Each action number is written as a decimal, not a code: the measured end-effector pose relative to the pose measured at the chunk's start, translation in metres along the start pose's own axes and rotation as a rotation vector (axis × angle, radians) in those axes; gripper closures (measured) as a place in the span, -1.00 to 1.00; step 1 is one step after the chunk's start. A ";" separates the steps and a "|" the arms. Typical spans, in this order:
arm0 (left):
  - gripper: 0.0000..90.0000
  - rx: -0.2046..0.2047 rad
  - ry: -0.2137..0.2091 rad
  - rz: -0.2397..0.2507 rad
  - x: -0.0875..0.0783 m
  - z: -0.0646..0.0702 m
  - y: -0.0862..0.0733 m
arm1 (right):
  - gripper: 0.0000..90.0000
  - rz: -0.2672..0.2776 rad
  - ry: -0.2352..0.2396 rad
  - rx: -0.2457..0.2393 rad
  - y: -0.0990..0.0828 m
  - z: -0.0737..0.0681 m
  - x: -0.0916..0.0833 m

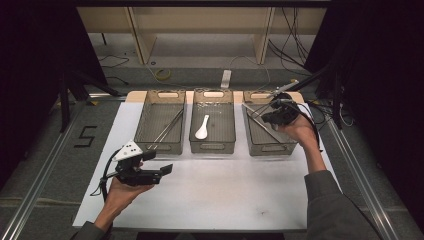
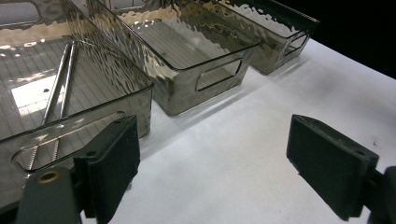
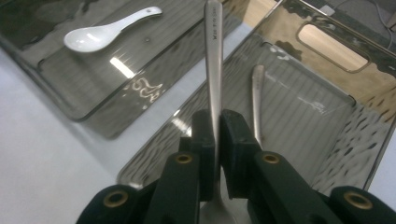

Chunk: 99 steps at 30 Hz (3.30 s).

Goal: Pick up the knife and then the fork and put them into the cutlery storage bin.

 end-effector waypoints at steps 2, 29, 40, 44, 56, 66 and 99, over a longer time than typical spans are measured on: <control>-0.62 0.000 0.000 0.001 0.000 0.000 0.000 | 0.90 -0.004 -0.006 0.012 0.001 0.004 0.004; -0.63 -0.006 -0.013 0.036 -0.003 0.000 0.002 | 0.89 -0.056 -0.088 0.114 -0.002 0.030 0.033; -0.63 -0.009 -0.019 0.034 -0.004 0.001 0.002 | 0.89 -0.079 -0.096 0.136 -0.003 0.030 0.047; -0.63 -0.009 -0.020 0.027 -0.003 0.001 0.002 | 0.88 -0.071 -0.102 0.146 -0.004 0.030 0.049; -0.63 -0.008 -0.018 0.026 -0.003 0.001 0.002 | 0.28 0.004 -0.082 0.168 -0.002 0.028 0.041; -0.63 -0.015 -0.019 0.031 -0.003 0.001 0.002 | -0.01 0.116 -0.006 0.192 -0.013 0.007 0.027; -0.64 -0.025 -0.028 0.032 -0.003 0.000 0.002 | -0.31 0.322 0.097 0.135 -0.027 -0.075 -0.009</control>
Point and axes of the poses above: each handheld gripper's, and its own axes: x roughly forward along the jaws, y roughly out of its top, z roughly to its right, the point moved 2 cm from there along x, roughly forward along the jaws, and after that the axes turned 4 degrees about z, right-handed, at the moved point
